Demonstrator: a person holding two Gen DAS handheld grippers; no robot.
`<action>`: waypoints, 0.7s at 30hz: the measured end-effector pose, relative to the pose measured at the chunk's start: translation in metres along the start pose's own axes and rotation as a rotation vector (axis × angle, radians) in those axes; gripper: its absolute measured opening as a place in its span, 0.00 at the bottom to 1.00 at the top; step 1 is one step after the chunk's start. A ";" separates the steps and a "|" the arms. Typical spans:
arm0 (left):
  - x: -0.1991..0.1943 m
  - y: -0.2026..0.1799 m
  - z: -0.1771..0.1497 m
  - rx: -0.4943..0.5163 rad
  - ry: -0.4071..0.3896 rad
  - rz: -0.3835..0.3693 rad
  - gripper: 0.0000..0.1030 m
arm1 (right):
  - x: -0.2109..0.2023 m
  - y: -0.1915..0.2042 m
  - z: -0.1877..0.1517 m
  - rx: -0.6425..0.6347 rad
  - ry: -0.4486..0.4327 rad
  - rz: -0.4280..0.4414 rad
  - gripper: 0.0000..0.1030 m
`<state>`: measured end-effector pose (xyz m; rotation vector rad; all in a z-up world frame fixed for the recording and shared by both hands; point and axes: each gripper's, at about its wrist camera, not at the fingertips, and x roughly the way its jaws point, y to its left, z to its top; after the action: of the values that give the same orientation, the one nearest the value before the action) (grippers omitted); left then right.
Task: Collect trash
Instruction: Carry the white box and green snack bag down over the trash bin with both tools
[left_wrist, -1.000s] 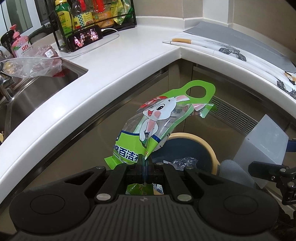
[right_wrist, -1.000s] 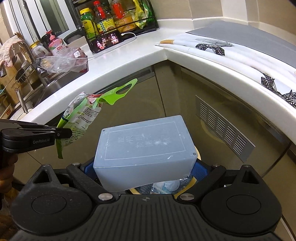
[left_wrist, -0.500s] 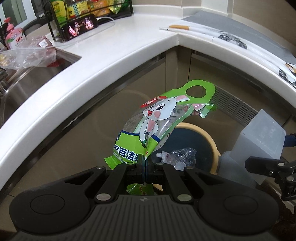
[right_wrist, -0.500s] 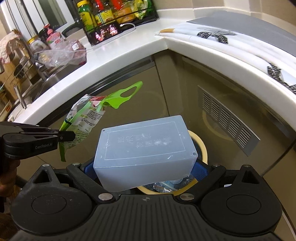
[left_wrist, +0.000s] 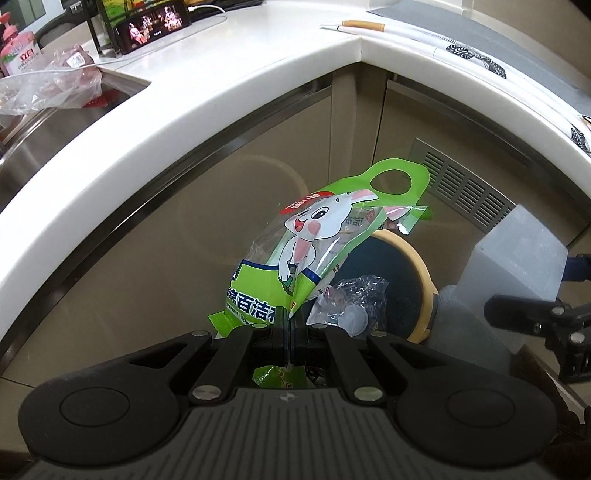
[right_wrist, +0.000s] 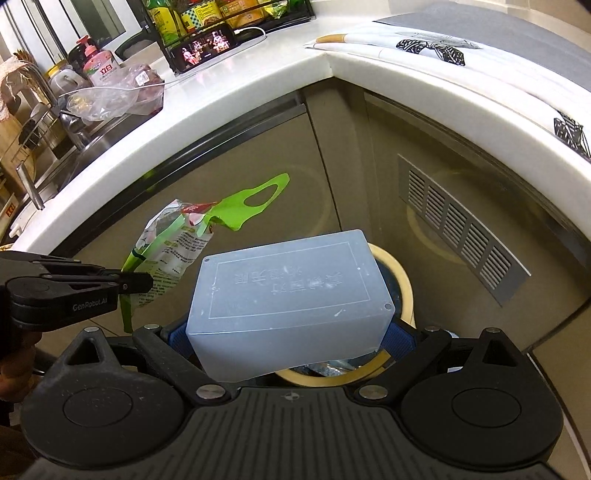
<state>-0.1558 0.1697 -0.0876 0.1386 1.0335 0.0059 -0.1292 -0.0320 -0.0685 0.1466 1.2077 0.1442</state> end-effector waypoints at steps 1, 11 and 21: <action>0.001 0.000 0.000 0.001 0.006 -0.001 0.00 | 0.000 -0.001 0.001 -0.002 -0.004 -0.006 0.95; 0.021 -0.004 0.006 0.015 0.054 -0.003 0.01 | 0.019 -0.007 0.010 -0.015 -0.008 -0.040 0.95; 0.061 -0.011 0.013 0.028 0.147 -0.011 0.00 | 0.052 -0.019 0.018 -0.003 0.039 -0.063 0.95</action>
<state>-0.1140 0.1613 -0.1341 0.1595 1.1810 -0.0083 -0.0937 -0.0413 -0.1137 0.1036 1.2499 0.0944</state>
